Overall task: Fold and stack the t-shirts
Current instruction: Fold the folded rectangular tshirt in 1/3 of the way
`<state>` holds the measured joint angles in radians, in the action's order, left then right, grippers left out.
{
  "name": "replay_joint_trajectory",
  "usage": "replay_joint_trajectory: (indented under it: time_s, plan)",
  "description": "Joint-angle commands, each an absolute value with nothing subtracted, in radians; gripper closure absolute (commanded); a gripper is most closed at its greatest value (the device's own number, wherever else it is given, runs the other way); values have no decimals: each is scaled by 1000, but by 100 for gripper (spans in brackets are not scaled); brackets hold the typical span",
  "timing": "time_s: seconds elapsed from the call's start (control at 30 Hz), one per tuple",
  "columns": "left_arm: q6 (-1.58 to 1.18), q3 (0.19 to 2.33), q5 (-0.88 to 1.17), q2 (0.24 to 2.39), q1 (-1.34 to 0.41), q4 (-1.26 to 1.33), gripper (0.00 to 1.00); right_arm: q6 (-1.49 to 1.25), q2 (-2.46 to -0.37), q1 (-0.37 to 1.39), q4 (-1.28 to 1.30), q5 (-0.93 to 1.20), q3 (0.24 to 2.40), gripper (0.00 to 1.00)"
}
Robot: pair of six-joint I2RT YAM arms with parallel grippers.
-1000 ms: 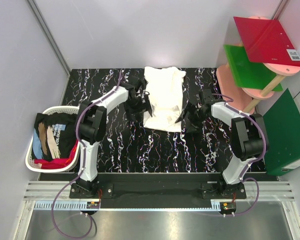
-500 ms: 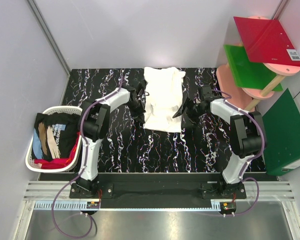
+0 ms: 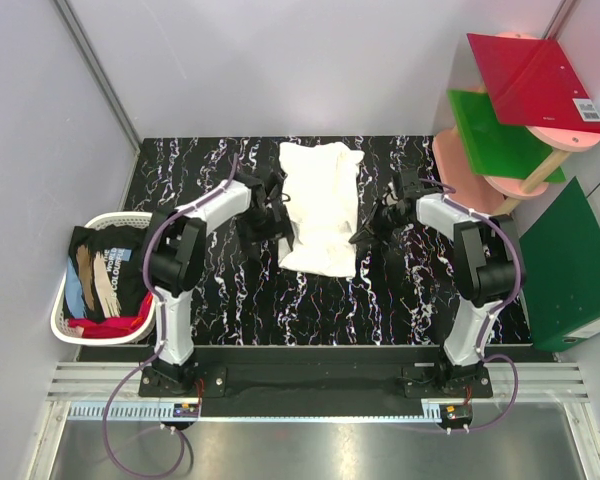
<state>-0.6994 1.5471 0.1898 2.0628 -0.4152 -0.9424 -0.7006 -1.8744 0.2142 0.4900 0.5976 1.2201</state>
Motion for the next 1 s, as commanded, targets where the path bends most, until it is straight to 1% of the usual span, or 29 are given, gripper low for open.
replay_joint_trajectory:
  time_s: [0.0, 0.03, 0.1, 0.13, 0.37, 0.5, 0.77, 0.97]
  plan:
    - [-676, 1581, 121, 1907, -417, -965, 1, -693, -1891, 218, 451, 689, 1270, 100]
    - [-678, 1591, 127, 1889, -417, -963, 5, -696, -1893, 216, 437, 696, 1273, 100]
    - [-689, 1624, 158, 1884, -417, -966, 71, -696, -1898, 218, 430, 712, 1282, 100]
    - [-692, 1638, 173, 1894, -417, -968, 99, -698, -1902, 218, 425, 718, 1287, 100]
    - [-699, 1816, 328, 2035, -448, -954, 100, -700, -1963, 218, 416, 778, 1335, 100]
    - [-712, 1856, 394, 2126, -469, -942, 100, -709, -2000, 218, 417, 790, 1364, 100]
    - [-744, 1839, 341, 2198, -486, -916, 100, -738, -2042, 218, 417, 782, 1385, 100]
    - [-750, 1923, 284, 2282, -486, -908, 100, -736, -2037, 216, 419, 772, 1362, 100]
